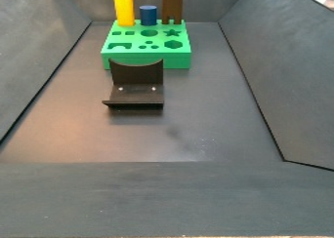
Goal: Pick up the star object. Move up. Place the star object on the fixture. Regrasp the star object. Move to above the board. Insert the star object.
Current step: Move to above the board, then insert the star object.
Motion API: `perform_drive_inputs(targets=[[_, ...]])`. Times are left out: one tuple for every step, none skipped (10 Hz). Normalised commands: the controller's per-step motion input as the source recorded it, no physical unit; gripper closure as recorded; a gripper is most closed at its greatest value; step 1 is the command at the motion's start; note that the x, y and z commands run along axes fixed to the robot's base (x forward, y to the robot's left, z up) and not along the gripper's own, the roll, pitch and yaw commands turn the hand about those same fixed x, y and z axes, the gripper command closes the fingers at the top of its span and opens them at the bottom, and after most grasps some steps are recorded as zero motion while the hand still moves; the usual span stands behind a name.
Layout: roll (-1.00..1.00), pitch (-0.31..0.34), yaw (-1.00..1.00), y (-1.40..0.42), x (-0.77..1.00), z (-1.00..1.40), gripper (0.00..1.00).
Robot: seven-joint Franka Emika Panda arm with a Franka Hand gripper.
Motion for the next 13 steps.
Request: perform_drive_inputs(targets=[[-1.0,-0.116,-0.09,-1.0,-0.72,0.35,1.0],[-1.0,-0.126,-0.09,-0.53,-0.44,0.18,1.0],[-1.0,-0.125,-0.09,-0.37,-0.33,0.12,1.0],[-0.74,-0.091,-0.06,-0.15,-0.18,0.06,1.0],[-0.46,-0.068,-0.03,-0.08,-0.12,0.03,1.0],[-0.3,-0.053,-0.02,-0.04,-0.08,0.02,1.0],[-0.23,-0.047,-0.02,-0.03,-0.06,0.01,1.0],[0.0,0.0,-0.05,0.0,0.03,-0.02,1.0],[-0.07,0.034,-0.25,0.0,0.16,-0.05,1.0],[-0.15,0.041,-0.35,0.0,0.16,-0.03,1.0],[-0.2,0.036,-0.38,0.0,0.13,-0.02,1.0],[-0.24,0.044,-0.4,0.03,0.11,-0.07,1.0],[-0.28,0.059,-0.38,0.05,0.1,-0.13,1.0]])
